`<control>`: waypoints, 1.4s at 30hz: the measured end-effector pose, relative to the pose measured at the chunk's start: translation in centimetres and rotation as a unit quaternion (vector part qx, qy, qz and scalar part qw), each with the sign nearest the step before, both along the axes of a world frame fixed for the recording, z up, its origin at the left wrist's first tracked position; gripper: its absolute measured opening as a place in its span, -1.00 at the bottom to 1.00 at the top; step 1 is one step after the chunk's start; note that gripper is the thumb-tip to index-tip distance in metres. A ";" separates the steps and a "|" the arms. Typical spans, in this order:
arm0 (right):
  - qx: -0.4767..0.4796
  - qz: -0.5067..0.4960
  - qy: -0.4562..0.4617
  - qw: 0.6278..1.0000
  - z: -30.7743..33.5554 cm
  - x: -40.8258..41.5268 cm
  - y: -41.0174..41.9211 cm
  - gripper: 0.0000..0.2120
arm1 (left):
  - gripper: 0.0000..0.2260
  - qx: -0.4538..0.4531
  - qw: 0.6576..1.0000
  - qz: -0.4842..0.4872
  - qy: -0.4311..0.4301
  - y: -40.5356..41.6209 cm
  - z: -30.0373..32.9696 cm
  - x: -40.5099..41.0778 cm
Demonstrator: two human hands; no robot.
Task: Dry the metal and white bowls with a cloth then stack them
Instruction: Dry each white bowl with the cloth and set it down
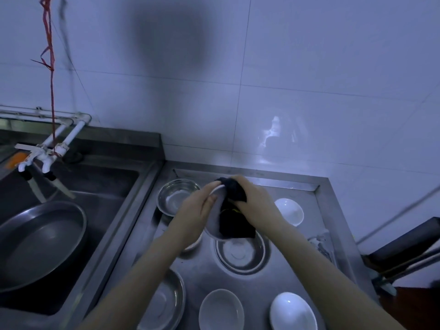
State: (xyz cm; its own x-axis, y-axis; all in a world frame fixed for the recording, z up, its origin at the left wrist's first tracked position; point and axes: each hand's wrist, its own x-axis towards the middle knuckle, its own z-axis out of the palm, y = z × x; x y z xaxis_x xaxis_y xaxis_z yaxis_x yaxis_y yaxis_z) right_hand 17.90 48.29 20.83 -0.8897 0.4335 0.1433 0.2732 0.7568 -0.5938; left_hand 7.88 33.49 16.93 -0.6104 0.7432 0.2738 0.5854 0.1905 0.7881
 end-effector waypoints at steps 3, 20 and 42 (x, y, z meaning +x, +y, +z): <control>-0.133 -0.124 0.098 0.978 -0.1 -0.1 -1.9 -0.72 | -0.73 0.115 0.988 0.098 -0.026 0.6 0.5 1.7; -0.160 -0.101 0.104 0.976 -2.4 0.9 -2.2 -0.72 | -0.66 0.018 0.983 0.077 -0.164 -1.7 1.1 1.0; -0.517 -0.243 0.163 0.804 -4.2 0.0 -6.5 -0.69 | -0.75 0.098 0.977 0.178 -0.063 -0.6 2.4 3.5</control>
